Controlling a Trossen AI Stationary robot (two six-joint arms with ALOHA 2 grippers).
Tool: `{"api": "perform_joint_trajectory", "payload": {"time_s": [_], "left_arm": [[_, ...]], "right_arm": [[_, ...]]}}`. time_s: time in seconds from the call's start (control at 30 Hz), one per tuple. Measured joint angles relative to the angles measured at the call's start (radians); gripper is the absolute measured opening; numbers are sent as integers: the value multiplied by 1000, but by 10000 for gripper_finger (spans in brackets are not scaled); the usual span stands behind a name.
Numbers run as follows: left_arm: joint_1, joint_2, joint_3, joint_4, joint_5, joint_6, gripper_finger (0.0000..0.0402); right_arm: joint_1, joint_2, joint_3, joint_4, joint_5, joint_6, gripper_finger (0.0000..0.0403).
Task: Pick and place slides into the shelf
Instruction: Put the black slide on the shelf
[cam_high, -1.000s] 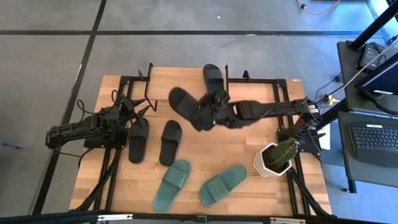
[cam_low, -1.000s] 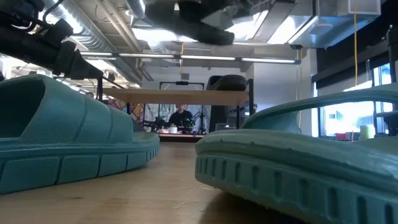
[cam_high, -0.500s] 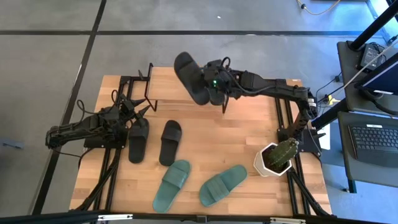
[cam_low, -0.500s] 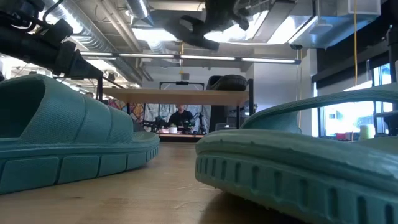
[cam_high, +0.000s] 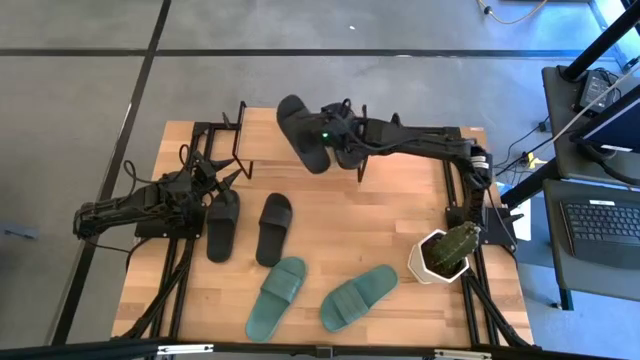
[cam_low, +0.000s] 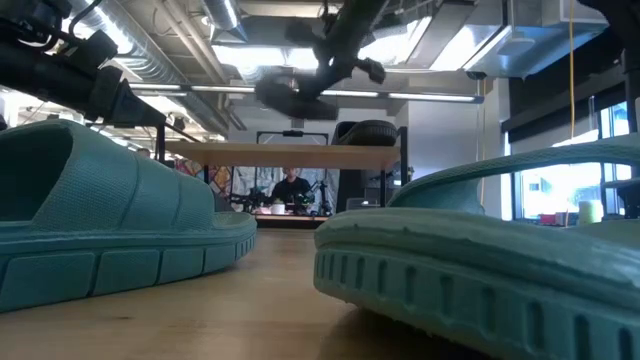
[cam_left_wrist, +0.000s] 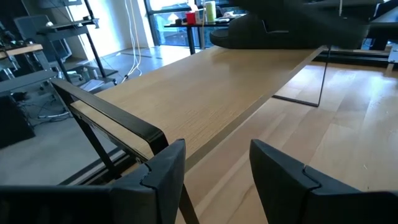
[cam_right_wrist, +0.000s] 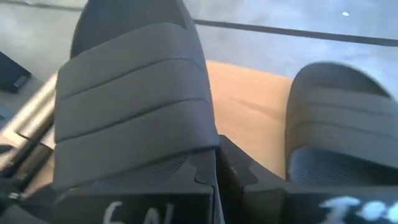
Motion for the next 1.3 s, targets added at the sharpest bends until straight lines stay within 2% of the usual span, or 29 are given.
{"api": "perform_joint_trajectory", "payload": {"time_s": [0.27,0.6,0.93,1.3], "left_arm": [[0,0,0,0,0,0,172],[0,0,0,0,1,0,172],[0,0,0,-1,2,0,172],[0,0,0,-1,2,0,172]], "right_arm": [[-12,15,-1,-29,63,17,2],[-19,13,-1,-183,78,97,2],[-35,13,-1,-180,90,77,5],[-37,13,-1,-177,90,46,31]]}}
